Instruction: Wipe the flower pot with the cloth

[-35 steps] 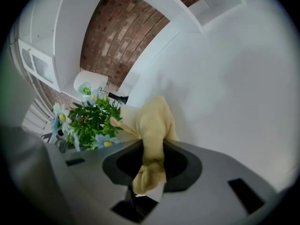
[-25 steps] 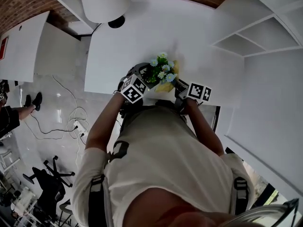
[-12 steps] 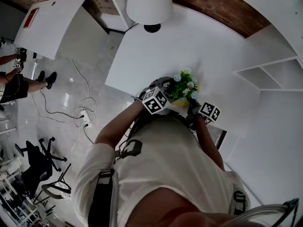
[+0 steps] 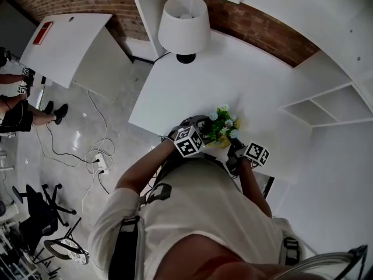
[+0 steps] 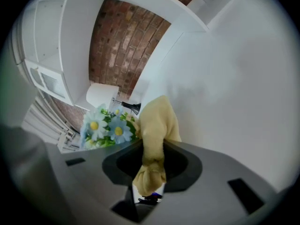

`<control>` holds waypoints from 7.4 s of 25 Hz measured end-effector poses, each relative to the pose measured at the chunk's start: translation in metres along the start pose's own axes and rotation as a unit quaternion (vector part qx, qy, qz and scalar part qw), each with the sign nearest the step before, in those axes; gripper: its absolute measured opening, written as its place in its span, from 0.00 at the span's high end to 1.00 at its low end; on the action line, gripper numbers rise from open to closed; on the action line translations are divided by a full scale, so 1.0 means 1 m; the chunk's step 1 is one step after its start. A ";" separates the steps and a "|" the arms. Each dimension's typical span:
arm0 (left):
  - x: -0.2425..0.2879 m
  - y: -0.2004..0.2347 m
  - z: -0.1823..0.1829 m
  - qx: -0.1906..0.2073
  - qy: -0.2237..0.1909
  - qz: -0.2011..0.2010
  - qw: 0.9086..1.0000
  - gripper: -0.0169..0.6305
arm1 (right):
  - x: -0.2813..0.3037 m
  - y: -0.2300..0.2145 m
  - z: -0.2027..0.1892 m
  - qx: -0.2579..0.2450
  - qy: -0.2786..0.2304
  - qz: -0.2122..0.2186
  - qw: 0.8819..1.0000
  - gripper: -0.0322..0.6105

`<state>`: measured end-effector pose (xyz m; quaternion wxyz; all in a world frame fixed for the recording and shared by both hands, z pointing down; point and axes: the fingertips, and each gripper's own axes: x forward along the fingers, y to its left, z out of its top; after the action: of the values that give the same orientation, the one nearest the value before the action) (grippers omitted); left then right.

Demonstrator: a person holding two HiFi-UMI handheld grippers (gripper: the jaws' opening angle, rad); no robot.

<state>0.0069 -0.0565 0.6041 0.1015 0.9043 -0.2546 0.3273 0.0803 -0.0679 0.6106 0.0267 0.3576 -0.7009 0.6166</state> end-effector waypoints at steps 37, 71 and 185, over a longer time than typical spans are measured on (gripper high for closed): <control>-0.008 0.003 -0.006 -0.004 -0.003 0.036 0.999 0.42 | 0.003 0.022 -0.013 -0.002 -0.029 0.019 0.999 0.78; -0.020 -0.007 -0.020 -0.062 0.006 0.044 0.997 0.42 | 0.009 0.026 -0.025 -0.049 0.020 0.011 0.999 0.77; -0.023 -0.006 -0.012 -0.027 -0.001 -0.081 0.996 0.43 | -0.024 0.025 -0.033 0.036 -0.071 0.039 0.996 0.78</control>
<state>-0.0116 -0.0379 0.5979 0.1520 0.9191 -0.1892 0.3103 0.0708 -0.0280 0.5857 -0.0600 0.3740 -0.6918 0.6148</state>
